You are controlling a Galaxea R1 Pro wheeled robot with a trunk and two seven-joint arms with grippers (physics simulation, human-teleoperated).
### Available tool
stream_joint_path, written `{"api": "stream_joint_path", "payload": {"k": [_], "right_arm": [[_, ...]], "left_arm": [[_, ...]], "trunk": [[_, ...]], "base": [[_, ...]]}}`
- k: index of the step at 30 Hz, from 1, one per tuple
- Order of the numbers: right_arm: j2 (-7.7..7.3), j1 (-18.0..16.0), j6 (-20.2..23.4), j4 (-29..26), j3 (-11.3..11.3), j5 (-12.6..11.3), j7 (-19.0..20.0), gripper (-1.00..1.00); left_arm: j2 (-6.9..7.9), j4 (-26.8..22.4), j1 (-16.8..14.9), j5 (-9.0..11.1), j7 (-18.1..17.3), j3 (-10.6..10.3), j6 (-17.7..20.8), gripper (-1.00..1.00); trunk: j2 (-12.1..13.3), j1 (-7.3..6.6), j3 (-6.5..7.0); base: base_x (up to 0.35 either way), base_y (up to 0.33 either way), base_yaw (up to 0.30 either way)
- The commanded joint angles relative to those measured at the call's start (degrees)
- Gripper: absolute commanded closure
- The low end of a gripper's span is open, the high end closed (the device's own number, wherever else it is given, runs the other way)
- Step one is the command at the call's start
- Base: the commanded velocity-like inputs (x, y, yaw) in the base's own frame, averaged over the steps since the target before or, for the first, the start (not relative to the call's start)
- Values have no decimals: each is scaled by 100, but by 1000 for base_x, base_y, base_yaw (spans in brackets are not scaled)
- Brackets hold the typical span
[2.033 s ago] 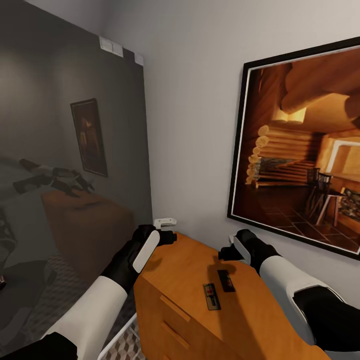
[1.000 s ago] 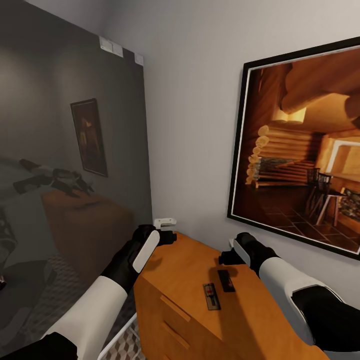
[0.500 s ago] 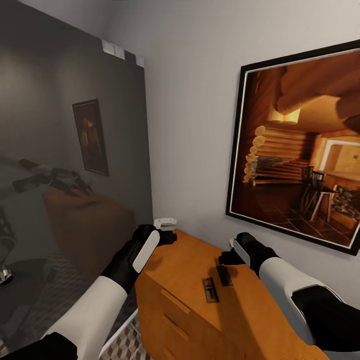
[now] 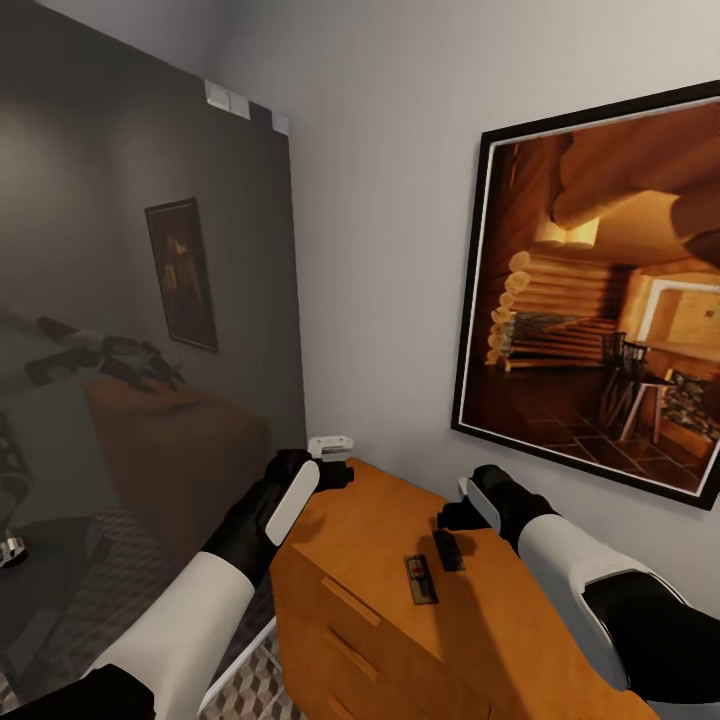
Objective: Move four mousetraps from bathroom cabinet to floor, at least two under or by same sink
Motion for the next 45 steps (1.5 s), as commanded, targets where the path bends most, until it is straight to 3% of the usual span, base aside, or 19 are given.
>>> {"api": "stream_joint_path", "payload": {"k": [1, 20, 30, 45], "right_arm": [[-6, 0, 23, -9, 48, -58, -23, -100], [-6, 0, 9, -9, 48, -58, -23, -100], [-6, 0, -2, -9, 48, -46, -16, -100], [-6, 0, -20, -9, 55, -41, -15, -100]], "left_arm": [[0, -3, -2, 60, 56, -7, 9, -100], [0, -3, -2, 66, 53, -7, 14, -100], [0, -3, -2, 66, 53, -7, 15, -100], [0, -3, -2, 66, 53, -7, 15, -100]], "trunk": [[-3, 2, -2], [-3, 2, -2], [-405, 222, -182], [-405, 222, -182]], "base": [[-1, 0, 0], [0, 0, 0], [0, 0, 0], [0, 0, 0]]}}
